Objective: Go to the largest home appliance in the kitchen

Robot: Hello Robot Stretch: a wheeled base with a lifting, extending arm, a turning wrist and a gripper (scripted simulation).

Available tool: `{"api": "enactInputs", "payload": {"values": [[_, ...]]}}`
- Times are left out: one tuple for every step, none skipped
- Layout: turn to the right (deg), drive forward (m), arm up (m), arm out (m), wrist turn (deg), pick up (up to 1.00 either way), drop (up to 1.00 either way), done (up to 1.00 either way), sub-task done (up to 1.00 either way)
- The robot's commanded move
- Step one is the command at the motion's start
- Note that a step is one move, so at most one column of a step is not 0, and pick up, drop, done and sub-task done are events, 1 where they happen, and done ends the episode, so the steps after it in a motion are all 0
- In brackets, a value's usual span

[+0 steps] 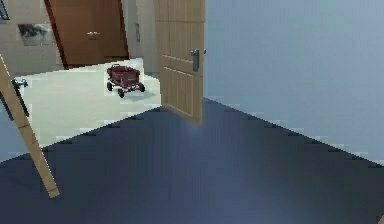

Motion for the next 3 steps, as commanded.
{"api": "enactInputs", "payload": {"values": [[0.0,0.40,0.00,0.00,0.0,0.00,0.00,0.00,0.00],[45.0,0.00,0.00,0.00,0.0,0.00,0.00,0.00,0.00],[0.0,1.00,0.00,0.00,0.0,0.00,0.00,0.00,0.00]]}}
